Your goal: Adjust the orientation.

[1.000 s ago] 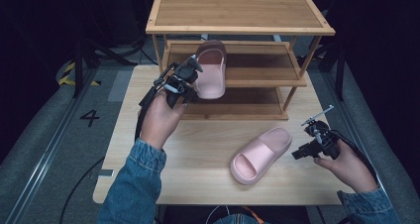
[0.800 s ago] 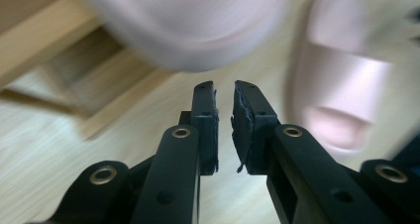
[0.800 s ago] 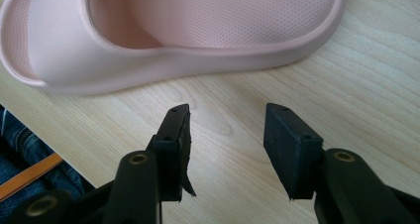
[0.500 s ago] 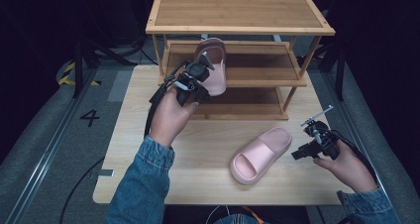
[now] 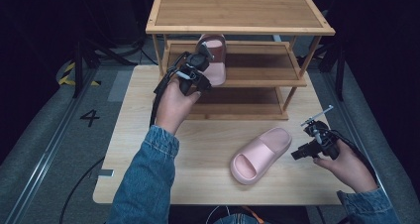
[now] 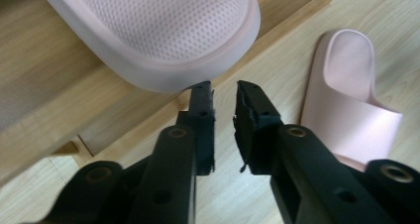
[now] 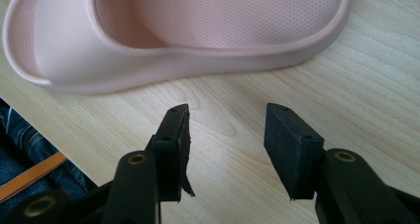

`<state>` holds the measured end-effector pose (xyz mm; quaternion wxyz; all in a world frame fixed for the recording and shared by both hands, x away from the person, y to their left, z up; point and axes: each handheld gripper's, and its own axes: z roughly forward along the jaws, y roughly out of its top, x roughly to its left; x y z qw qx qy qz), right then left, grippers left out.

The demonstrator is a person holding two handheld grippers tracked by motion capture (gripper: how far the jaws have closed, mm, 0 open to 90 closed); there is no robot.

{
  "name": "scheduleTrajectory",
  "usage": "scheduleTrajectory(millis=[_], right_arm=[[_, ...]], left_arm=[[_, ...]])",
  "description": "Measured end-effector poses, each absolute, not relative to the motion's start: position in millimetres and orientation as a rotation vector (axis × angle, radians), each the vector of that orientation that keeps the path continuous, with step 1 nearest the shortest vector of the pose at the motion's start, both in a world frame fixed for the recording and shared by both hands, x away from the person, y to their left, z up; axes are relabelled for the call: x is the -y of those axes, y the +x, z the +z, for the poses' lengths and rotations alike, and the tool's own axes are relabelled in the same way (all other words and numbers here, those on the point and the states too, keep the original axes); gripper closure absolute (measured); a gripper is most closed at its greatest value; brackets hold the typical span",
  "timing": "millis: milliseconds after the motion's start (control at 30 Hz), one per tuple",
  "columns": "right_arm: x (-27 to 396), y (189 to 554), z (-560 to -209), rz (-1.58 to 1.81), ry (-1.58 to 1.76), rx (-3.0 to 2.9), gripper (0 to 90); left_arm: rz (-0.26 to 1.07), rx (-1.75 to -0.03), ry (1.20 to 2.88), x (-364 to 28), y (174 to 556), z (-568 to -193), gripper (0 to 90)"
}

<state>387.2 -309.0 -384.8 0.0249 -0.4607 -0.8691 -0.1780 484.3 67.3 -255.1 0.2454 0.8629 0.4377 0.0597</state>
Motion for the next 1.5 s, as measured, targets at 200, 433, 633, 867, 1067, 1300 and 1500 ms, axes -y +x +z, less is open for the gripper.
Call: scheduleTrajectory(millis=[200,433,633,867,1067,1300,1500], right_arm=[[310,388,-385,-0.551,-1.428,2.685,53.1],[310,390,-387,-0.545,-1.423,2.683,53.1],[309,392,-390,-0.54,-1.424,2.681,53.1],[306,392,-391,-0.53,-1.417,2.684,53.1],[307,391,-388,-0.536,-1.422,2.688,53.0],[301,394,-389,-0.533,-1.395,2.707,52.9],[299,396,-390,-0.525,-1.395,2.707,52.7]], left_arm=[[0.135,-1.185,2.382,-68,483,-253,65.6],[0.115,-1.168,2.447,-71,464,-251,57.5],[0.125,-1.152,2.45,-86,446,-249,50.6],[0.137,-1.178,2.457,-113,428,-255,46.4],[0.151,-1.23,2.466,-138,412,-266,42.4],[0.126,-1.268,2.463,-161,398,-292,40.9],[0.099,-1.344,2.454,-181,393,-324,40.3]])
